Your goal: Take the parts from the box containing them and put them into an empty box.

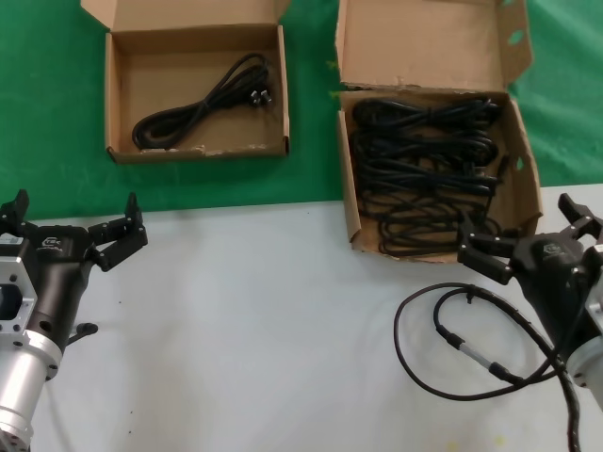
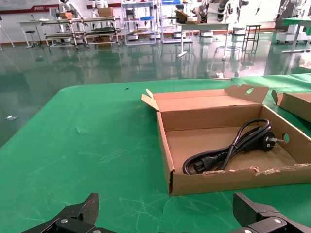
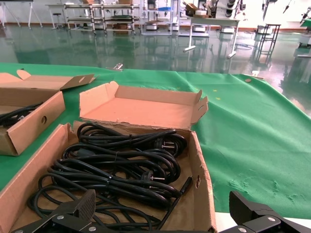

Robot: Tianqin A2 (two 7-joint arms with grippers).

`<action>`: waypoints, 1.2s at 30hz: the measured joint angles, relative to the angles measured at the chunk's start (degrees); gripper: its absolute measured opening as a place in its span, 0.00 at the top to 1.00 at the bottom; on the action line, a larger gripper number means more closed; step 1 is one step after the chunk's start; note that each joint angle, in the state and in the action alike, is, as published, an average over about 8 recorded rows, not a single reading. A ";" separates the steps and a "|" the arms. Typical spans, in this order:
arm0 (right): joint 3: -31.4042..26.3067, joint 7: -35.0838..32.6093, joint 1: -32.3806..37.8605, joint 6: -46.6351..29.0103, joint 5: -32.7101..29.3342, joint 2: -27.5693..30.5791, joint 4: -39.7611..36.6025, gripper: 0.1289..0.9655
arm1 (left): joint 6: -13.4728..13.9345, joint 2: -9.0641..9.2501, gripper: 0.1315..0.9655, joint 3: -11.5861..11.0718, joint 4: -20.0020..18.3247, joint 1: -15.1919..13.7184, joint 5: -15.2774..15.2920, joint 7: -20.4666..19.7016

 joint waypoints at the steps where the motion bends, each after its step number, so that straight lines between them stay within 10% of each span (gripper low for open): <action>1: 0.00 0.00 0.00 0.00 0.00 0.00 0.00 0.00 | 0.00 0.00 0.00 0.00 0.00 0.00 0.00 0.00; 36: 0.00 0.00 0.00 0.00 0.00 0.00 0.00 0.00 | 0.00 0.00 0.00 0.00 0.00 0.00 0.00 0.00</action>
